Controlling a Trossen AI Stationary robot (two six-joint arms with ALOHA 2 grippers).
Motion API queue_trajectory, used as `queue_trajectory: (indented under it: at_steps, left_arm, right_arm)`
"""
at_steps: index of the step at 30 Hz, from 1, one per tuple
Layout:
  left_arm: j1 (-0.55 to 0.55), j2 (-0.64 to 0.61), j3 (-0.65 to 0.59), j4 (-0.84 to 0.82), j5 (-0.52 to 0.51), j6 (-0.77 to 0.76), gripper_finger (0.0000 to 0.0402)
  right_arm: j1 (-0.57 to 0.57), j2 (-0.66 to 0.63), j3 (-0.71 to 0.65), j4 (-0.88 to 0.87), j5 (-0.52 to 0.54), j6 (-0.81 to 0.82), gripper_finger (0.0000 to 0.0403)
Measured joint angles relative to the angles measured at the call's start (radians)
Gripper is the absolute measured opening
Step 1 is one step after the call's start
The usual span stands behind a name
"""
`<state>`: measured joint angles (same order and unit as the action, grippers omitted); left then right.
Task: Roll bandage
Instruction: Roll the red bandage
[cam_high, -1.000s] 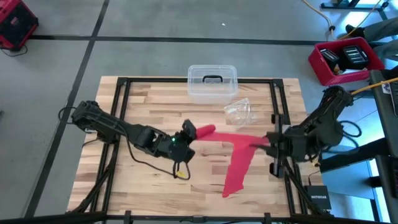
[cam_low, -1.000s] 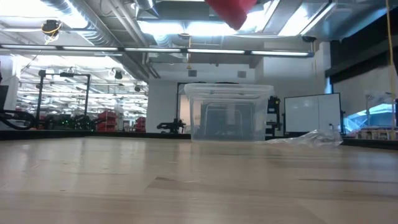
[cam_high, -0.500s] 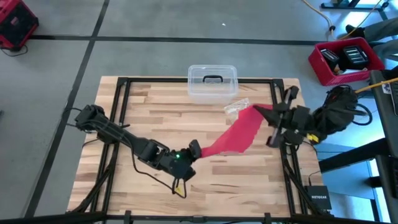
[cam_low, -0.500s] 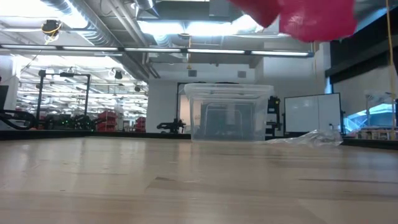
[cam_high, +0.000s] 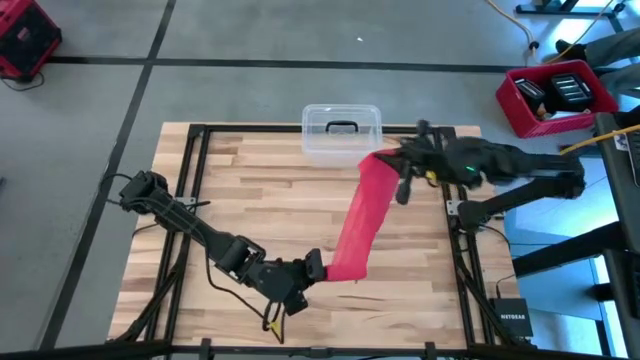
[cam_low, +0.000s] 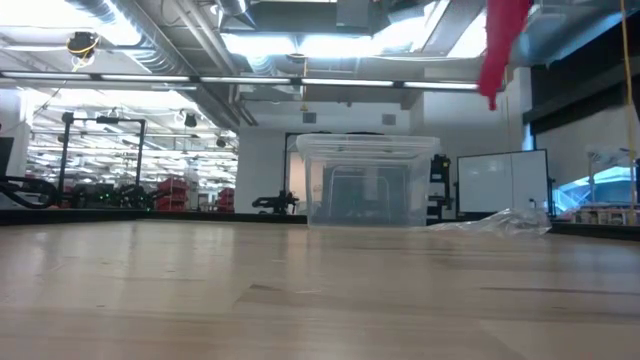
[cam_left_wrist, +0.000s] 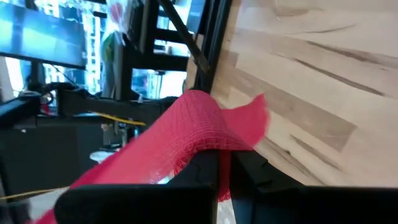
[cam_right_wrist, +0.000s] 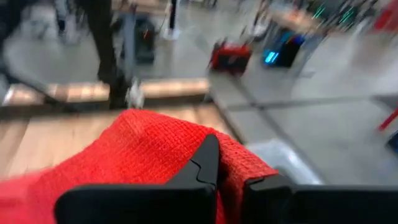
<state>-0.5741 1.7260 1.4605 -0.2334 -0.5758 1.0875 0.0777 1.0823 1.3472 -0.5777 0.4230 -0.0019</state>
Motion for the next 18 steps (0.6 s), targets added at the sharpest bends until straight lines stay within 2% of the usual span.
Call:
queue_trajectory:
  at_steps: [3,8,14,18]
  left_arm:
    - [-0.003,0.0,0.01,0.005,0.002,0.02,0.0004]
    - [-0.022,0.0,0.06,0.01,0.003,0.046,0.0004]
    - [-0.053,0.0,0.136,0.046,0.003,0.12,0.0009]
    - [-0.055,0.0,0.186,0.042,0.002,0.169,0.0007]
  right_arm:
    - [-0.104,0.03,-0.044,-0.006,-0.202,0.008,0.0009]
    - [-0.216,0.072,-0.142,0.018,-0.429,-0.014,0.0009]
    - [-0.278,0.105,-0.298,0.233,-0.729,-0.047,0.001]
    - [-0.282,0.155,-0.352,0.329,-0.901,-0.023,0.001]
